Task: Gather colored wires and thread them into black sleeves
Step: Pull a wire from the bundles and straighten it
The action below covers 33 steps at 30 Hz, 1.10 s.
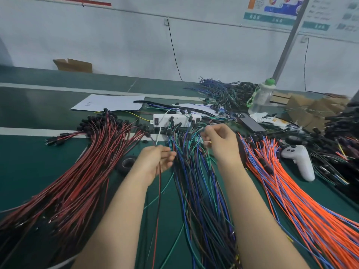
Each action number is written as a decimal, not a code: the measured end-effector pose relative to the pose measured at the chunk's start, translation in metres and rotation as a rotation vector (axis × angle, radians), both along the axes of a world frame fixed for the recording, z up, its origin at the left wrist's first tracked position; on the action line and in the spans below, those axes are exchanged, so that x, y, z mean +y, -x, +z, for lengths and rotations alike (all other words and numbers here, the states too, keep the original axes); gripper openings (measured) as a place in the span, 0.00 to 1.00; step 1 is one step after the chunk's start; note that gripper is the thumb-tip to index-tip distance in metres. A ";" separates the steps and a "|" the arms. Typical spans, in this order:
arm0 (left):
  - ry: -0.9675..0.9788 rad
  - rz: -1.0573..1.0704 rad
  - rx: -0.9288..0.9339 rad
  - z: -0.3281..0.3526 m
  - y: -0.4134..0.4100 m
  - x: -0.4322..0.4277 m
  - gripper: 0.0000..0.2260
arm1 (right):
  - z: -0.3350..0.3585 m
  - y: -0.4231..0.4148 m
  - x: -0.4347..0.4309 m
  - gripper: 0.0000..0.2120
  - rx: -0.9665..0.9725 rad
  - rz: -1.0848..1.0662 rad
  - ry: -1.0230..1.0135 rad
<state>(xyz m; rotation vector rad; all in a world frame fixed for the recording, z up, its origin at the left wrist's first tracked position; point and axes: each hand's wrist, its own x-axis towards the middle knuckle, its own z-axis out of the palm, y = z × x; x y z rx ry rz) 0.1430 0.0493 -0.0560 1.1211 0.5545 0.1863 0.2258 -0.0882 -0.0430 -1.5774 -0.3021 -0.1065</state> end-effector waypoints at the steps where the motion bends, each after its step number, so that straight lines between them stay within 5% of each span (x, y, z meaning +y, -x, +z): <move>1: 0.011 -0.021 -0.027 0.003 -0.002 -0.005 0.09 | 0.003 0.007 0.002 0.09 -0.034 0.050 0.026; 6: -0.093 -0.055 0.009 0.009 -0.020 -0.023 0.09 | 0.000 0.032 0.006 0.09 -0.212 0.350 0.737; 10: -0.280 0.023 0.037 -0.003 -0.031 -0.026 0.14 | -0.004 0.033 0.001 0.07 -0.232 0.446 0.917; 12: -0.340 0.026 -0.030 -0.004 -0.032 -0.024 0.15 | -0.003 0.029 -0.006 0.15 -0.104 0.422 0.846; 16: -0.476 -0.087 -0.232 0.001 -0.025 -0.018 0.13 | -0.006 0.007 -0.004 0.23 0.109 0.018 0.428; 19: -0.548 -0.222 -0.307 0.008 -0.017 -0.018 0.12 | 0.000 -0.007 0.015 0.22 0.384 0.151 0.109; 23: -0.697 -0.461 -0.175 0.014 -0.008 -0.018 0.13 | 0.011 -0.014 0.040 0.12 0.599 0.297 -0.269; 27: -0.638 -0.285 -0.036 0.026 -0.006 -0.012 0.11 | 0.019 -0.025 0.044 0.07 0.528 0.155 -0.240; 30: -0.329 0.021 -0.078 0.027 -0.009 -0.001 0.09 | 0.032 -0.026 0.033 0.10 0.348 0.054 -0.202; 33: -0.117 0.046 -0.105 0.024 -0.014 0.001 0.11 | 0.047 -0.024 0.022 0.10 0.123 0.118 -0.278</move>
